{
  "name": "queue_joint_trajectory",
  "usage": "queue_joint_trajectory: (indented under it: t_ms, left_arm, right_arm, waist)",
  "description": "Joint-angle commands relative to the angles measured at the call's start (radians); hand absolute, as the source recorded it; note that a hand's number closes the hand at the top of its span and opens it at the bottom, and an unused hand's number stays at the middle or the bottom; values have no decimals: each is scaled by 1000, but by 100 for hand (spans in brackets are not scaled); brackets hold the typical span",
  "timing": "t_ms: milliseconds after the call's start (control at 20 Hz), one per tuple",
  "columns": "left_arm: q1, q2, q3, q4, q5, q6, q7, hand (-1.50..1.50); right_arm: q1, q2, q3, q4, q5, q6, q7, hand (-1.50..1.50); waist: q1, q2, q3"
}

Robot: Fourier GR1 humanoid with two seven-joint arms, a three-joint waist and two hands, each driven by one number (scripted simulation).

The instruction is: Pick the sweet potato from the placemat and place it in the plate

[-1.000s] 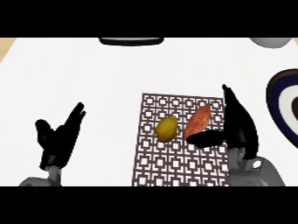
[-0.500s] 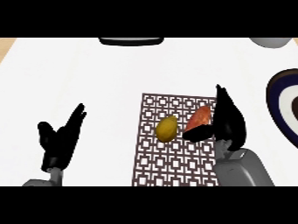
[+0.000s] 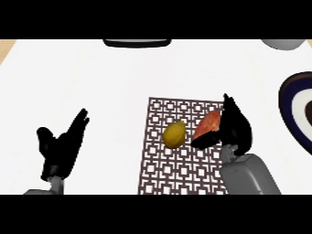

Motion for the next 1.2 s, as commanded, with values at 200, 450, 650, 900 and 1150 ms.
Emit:
queue_joint_trajectory:
  t_ms: [200, 450, 650, 900, 1150]
  left_arm:
    - [36, -43, -21, 41, -27, -10, -24, 0]
    - [-63, -36, 33, 126, -7, -42, -13, 0]
    - [-18, -26, 34, 76, -11, -48, -8, 0]
    - [3, -43, -22, 11, -34, -43, 10, 0]
    - [-18, -38, -26, 10, -27, -67, 10, 0]
  right_arm:
    - [-22, 5, 24, 137, 2, 40, -87, 150]
    - [-49, 2, 22, 170, 55, 38, -85, 150]
    - [-177, 16, -63, 306, 111, -55, -46, 150]
    - [-369, -70, -274, 379, 275, -201, 237, 150]
    - [-494, -136, -276, 467, 530, -354, 255, 150]
  waist:
    - [2, 4, -5]
    - [-3, 6, -6]
    - [9, 9, -5]
    - [59, 32, -7]
    - [93, 37, -8]
